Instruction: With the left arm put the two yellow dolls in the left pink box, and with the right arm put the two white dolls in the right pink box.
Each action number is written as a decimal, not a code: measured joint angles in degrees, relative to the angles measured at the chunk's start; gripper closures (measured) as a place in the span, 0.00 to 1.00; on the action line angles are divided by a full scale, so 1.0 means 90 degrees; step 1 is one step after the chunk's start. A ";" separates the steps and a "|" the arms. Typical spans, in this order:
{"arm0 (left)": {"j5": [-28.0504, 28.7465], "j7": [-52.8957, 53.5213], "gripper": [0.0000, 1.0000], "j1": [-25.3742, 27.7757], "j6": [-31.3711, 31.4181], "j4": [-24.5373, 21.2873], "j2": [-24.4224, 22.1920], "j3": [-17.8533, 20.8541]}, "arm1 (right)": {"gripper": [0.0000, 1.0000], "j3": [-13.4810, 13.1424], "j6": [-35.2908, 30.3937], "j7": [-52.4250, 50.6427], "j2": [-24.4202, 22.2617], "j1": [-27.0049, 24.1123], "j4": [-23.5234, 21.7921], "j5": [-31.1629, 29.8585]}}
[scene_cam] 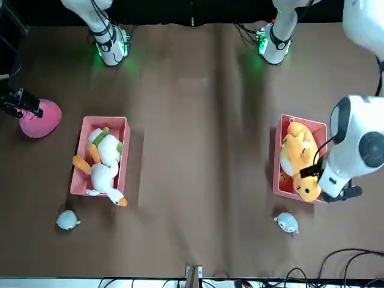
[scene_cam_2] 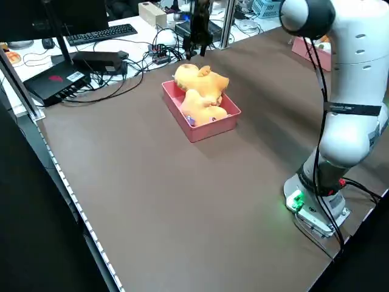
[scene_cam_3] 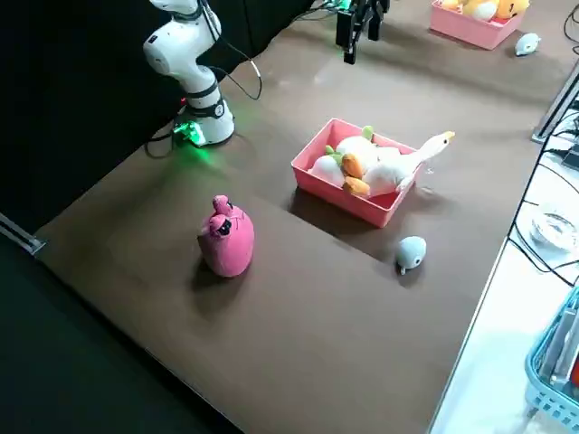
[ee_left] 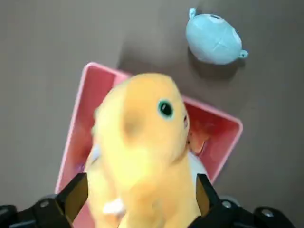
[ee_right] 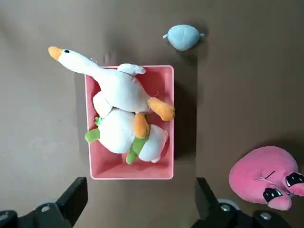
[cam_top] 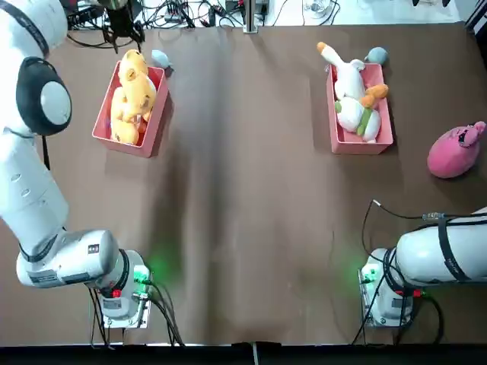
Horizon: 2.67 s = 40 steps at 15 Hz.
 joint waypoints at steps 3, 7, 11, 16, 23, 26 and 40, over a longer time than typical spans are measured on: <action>0.0000 0.0017 0.00 0.0027 -0.0842 0.0006 -0.0753 -0.0049 | 0.01 0.0000 0.0001 0.0010 0.0000 0.0004 0.0000 0.0000; -0.0013 0.0166 0.00 0.0054 -0.1488 0.0006 -0.1326 -0.0055 | 0.01 0.0000 0.0002 0.0014 0.0000 0.0006 0.0000 0.0000; -0.0188 0.0419 0.00 0.0082 -0.1935 -0.0005 -0.1720 -0.0056 | 0.01 0.0001 0.0002 0.0017 0.0000 0.0006 0.0000 0.0000; -0.0543 0.0533 0.00 0.0229 -0.2092 -0.0069 -0.1728 -0.0057 | 0.01 0.0001 0.0002 0.0019 0.0000 0.0007 0.0000 0.0000; -0.1042 0.0589 0.00 0.0345 -0.2769 0.0005 -0.2487 -0.0077 | 0.01 0.0001 0.0016 0.0021 0.0000 0.0007 0.0000 0.0000; -0.1187 0.0599 0.00 0.0346 -0.2799 -0.0024 -0.2566 -0.0082 | 0.01 0.0001 0.0021 0.0022 0.0000 0.0007 0.0000 0.0000; -0.1205 0.0677 0.00 -0.0884 -0.2623 -0.0400 -0.2854 0.1138 | 0.01 0.0000 0.0022 0.0025 0.0000 0.0007 0.0000 0.0000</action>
